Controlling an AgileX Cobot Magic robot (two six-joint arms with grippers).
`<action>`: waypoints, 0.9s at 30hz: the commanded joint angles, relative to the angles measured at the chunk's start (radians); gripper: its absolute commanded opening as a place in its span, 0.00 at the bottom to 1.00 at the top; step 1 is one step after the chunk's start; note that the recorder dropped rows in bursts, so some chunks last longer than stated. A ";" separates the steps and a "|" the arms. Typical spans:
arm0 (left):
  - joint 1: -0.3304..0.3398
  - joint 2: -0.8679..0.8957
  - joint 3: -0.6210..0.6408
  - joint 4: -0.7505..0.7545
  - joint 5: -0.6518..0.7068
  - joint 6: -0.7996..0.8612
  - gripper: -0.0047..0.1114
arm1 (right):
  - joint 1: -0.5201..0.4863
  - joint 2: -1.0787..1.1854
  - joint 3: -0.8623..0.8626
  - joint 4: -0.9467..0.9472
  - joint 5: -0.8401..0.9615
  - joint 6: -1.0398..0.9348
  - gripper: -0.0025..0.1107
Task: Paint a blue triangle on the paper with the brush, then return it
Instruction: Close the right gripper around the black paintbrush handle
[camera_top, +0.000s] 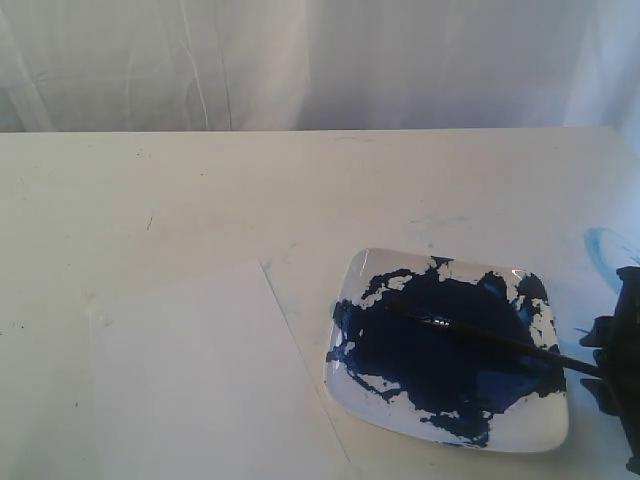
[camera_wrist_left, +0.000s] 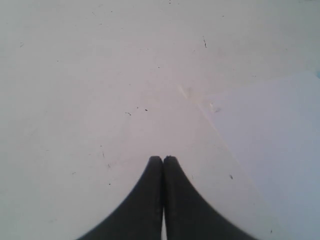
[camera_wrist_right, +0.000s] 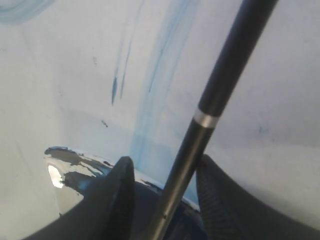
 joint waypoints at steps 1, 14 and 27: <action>-0.005 -0.004 0.004 -0.002 -0.004 -0.002 0.04 | 0.001 0.002 -0.003 0.008 -0.007 0.003 0.36; -0.005 -0.004 0.004 -0.002 -0.004 -0.002 0.04 | 0.001 0.037 0.003 0.008 -0.009 0.003 0.31; -0.005 -0.004 0.004 -0.002 -0.004 -0.002 0.04 | 0.001 0.036 0.003 0.010 -0.046 0.019 0.17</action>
